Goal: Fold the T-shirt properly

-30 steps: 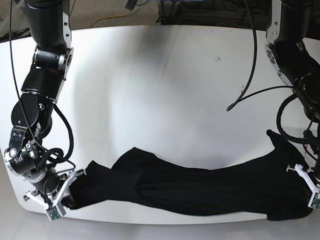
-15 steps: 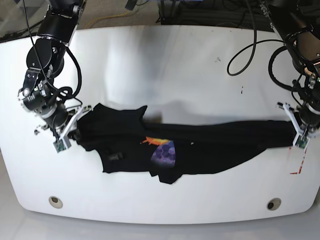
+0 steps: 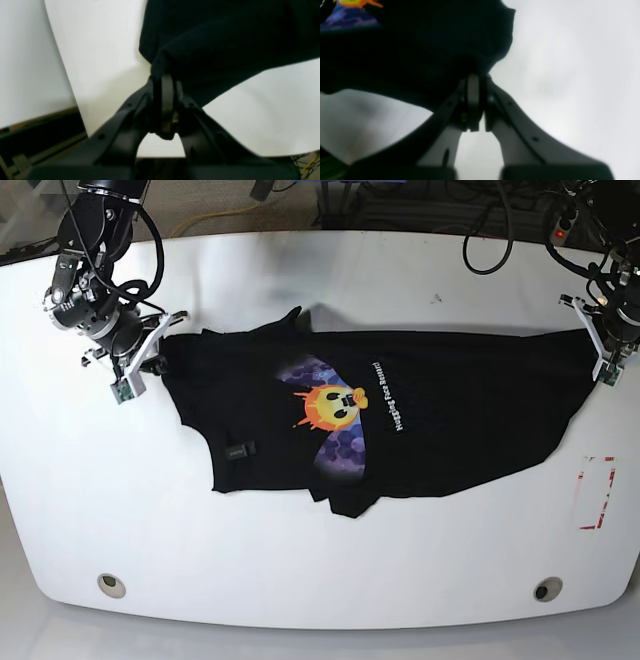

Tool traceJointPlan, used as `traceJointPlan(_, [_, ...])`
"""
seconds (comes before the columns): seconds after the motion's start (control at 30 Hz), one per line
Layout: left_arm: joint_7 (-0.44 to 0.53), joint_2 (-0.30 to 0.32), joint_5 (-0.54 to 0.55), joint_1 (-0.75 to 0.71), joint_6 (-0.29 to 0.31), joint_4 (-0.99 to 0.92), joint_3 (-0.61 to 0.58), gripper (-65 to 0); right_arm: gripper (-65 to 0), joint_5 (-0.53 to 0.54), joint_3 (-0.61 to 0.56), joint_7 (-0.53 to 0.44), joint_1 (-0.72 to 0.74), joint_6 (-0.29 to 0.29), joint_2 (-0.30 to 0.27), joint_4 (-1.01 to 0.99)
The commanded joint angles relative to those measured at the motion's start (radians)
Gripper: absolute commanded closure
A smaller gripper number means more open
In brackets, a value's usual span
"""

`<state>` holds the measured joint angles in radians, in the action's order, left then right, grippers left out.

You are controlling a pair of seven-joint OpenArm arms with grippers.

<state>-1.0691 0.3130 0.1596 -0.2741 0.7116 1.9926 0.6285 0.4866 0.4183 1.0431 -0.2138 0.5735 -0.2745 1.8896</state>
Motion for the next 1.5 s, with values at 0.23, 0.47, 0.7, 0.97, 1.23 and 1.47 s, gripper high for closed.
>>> traceJointPlan(0.23, [0.003, -0.036, -0.035, 0.114, -0.014, 0.015, 0.026, 0.0, 0.0, 0.014, 0.011, -0.022, 0.066, -0.011, -0.022, 0.017])
traceJointPlan(0.47, [0.003, -0.074, -0.039, 0.33, -0.014, 0.012, -0.074, 0.0, 0.0, -0.012, 0.001, -0.022, 0.248, -0.011, -0.029, -0.042])
traceJointPlan(0.7, [0.003, -0.084, -0.039, 0.556, -0.014, 0.0, -0.178, 0.0, 0.0, -0.076, -0.032, -0.022, 0.497, -0.005, -0.033, -0.137])
traceJointPlan(0.97, [-0.001, -0.084, -0.039, 0.809, -0.037, -0.011, -0.259, 0.0, 0.0, -0.098, -0.163, -0.022, 0.775, -0.005, -0.122, -0.221])
traceJointPlan(1.23, [-0.001, 0.025, -0.039, 1.048, -0.037, -0.019, -0.299, 0.0, 0.0, -0.09, -0.292, -0.004, 1.031, -0.004, -0.211, -0.253])
traceJointPlan(1.47, [-0.001, 0.077, -0.033, 1.163, -0.028, -0.051, -0.353, 0.0, 0.0, -0.088, -0.322, 0.055, 1.154, 0.0, -0.24, -0.239])
